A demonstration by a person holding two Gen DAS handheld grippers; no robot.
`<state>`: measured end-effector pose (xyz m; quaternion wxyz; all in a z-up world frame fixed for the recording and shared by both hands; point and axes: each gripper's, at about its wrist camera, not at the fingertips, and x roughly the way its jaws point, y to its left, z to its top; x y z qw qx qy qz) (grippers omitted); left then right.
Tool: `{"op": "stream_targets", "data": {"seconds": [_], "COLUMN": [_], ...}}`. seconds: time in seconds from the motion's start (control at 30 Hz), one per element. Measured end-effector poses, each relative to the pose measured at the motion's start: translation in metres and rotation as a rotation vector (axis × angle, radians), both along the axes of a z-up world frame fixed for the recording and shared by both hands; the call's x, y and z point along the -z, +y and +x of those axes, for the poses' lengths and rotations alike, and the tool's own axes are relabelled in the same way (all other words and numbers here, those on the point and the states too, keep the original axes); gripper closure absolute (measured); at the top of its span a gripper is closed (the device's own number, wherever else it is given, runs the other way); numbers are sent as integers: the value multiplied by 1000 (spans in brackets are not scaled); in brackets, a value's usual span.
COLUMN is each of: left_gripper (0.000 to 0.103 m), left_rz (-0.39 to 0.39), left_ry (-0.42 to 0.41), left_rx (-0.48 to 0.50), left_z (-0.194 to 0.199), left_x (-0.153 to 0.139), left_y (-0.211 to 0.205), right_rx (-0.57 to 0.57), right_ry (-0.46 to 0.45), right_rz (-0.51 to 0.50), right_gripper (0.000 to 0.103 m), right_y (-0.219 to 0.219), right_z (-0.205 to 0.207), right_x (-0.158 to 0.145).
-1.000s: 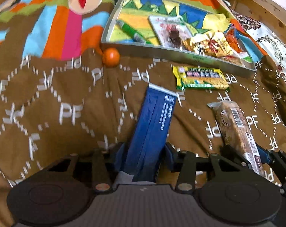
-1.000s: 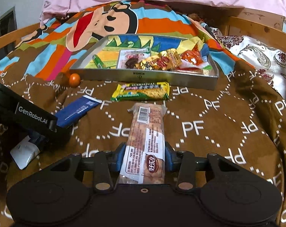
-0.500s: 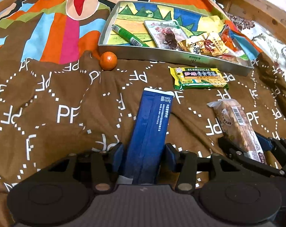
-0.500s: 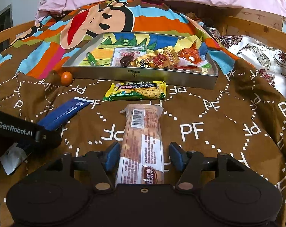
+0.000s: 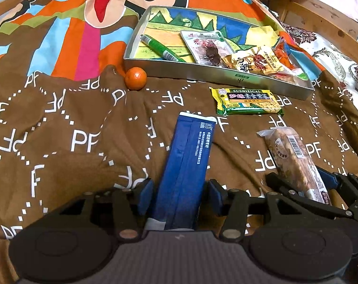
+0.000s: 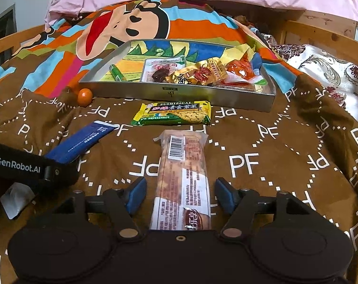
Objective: Organize snacks
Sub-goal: 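Lift the bread bar and blue packet and carry them over the tray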
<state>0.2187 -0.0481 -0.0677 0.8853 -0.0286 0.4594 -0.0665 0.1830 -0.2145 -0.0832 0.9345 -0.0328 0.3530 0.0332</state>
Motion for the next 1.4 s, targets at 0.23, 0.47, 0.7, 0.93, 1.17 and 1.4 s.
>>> {"op": "stream_targets", "data": {"seconds": [0.23,0.47,0.7,0.93,1.17,1.4], "left_gripper": [59,63,64,64,64,64], "left_rz": [49,22,-45,-2,9,21], "left_ry": [-29,-54,-126,-244,-346,-397], "left_rx": [-15,-84,-145,-159,-146,-137], "left_z": [-8,-32,-71,-90,-95,-95], "left_x": [0,-6,-23,-56,-80,-88], "left_y": [-6,-5,2,4,-8,-16], "right_rx": [-12,-47,-90,-77,-70,-41], "right_ry": [-17,-26,-152,-295,-389,-442], "right_rz": [-12,-43,-96,-101,-59,8], "right_gripper": [61,62,62,62,62,62], "right_y": [3,6,5,0,-5,-16], "right_z": [-5,-21,-66,-96,-104,-96], "right_x": [-1,-6,-24,-44,-57,-74]}}
